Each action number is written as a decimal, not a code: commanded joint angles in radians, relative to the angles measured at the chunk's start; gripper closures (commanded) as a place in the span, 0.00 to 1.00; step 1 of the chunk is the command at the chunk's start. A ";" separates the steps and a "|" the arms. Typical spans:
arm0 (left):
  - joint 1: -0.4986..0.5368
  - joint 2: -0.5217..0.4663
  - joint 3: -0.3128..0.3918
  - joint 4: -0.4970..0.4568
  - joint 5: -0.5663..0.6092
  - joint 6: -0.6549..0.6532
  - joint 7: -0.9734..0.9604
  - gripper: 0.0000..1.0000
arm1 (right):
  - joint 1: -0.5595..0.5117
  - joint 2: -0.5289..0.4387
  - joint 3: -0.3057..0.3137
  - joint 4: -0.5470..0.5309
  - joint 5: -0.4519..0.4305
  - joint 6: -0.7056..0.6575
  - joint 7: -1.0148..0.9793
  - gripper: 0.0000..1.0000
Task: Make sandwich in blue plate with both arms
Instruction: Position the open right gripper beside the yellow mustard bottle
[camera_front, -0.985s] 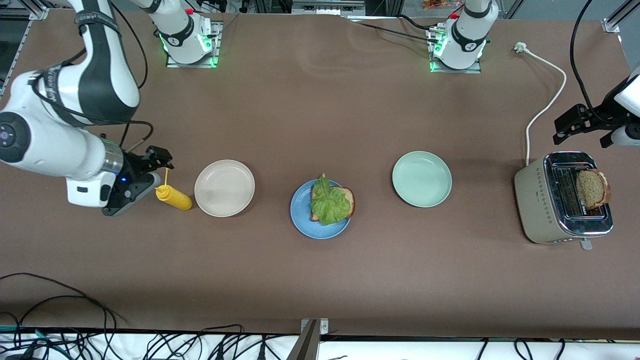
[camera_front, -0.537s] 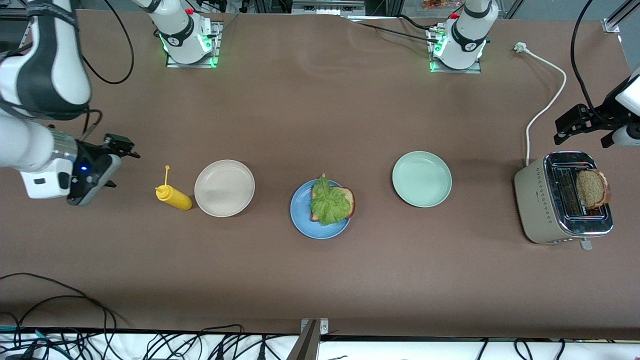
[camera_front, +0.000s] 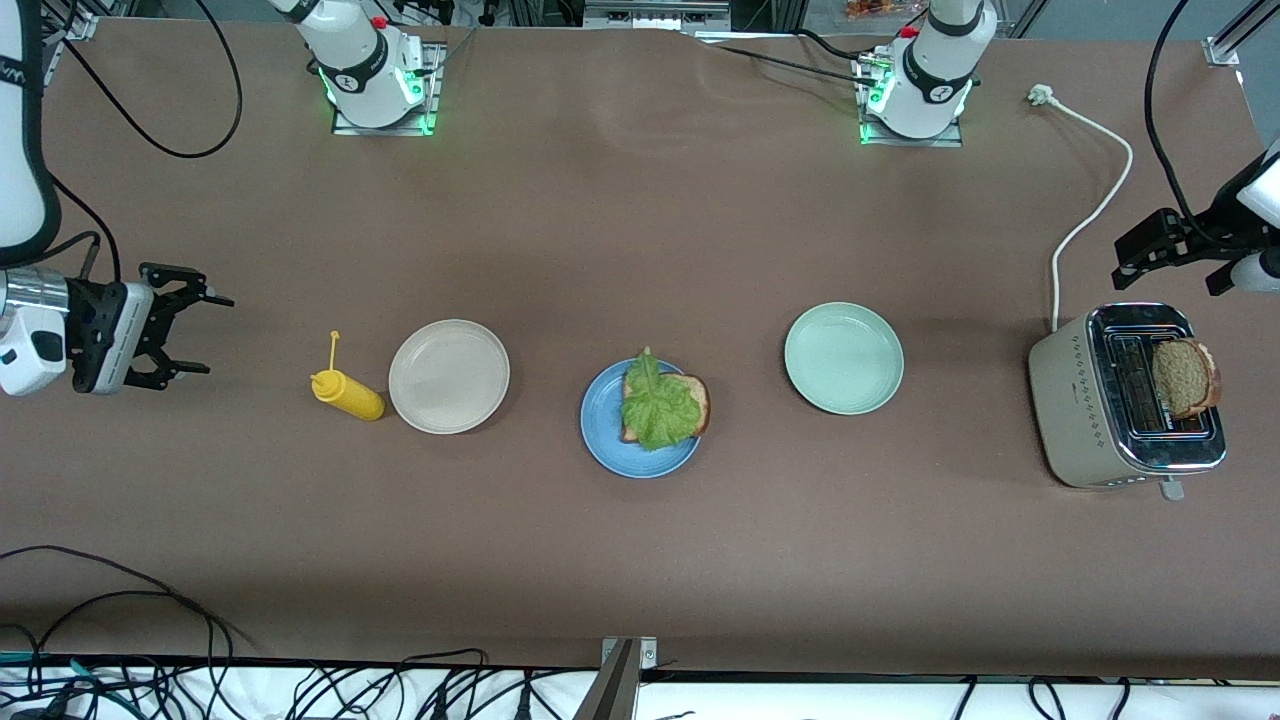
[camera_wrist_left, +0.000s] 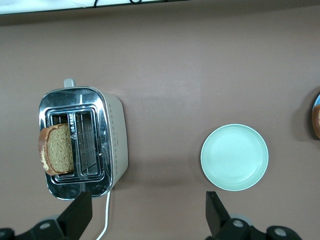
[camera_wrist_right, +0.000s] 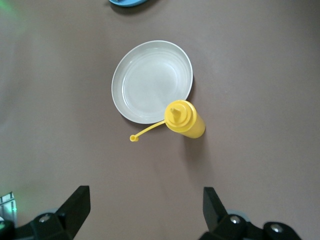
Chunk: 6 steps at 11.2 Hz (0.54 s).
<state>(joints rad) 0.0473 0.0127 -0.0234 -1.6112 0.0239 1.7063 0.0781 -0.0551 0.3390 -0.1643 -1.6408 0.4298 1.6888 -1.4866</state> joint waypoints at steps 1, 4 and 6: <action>0.008 0.009 -0.001 0.025 -0.010 -0.004 0.019 0.00 | -0.078 0.069 0.015 -0.005 0.114 -0.008 -0.209 0.00; 0.008 0.009 -0.001 0.025 -0.010 -0.004 0.019 0.00 | -0.136 0.158 0.020 -0.004 0.242 -0.037 -0.427 0.00; 0.008 0.007 -0.001 0.025 -0.013 -0.004 0.017 0.00 | -0.181 0.210 0.046 0.004 0.302 -0.067 -0.529 0.00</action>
<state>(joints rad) 0.0496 0.0127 -0.0236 -1.6090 0.0239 1.7066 0.0781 -0.1768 0.5009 -0.1604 -1.6489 0.6593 1.6616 -1.8986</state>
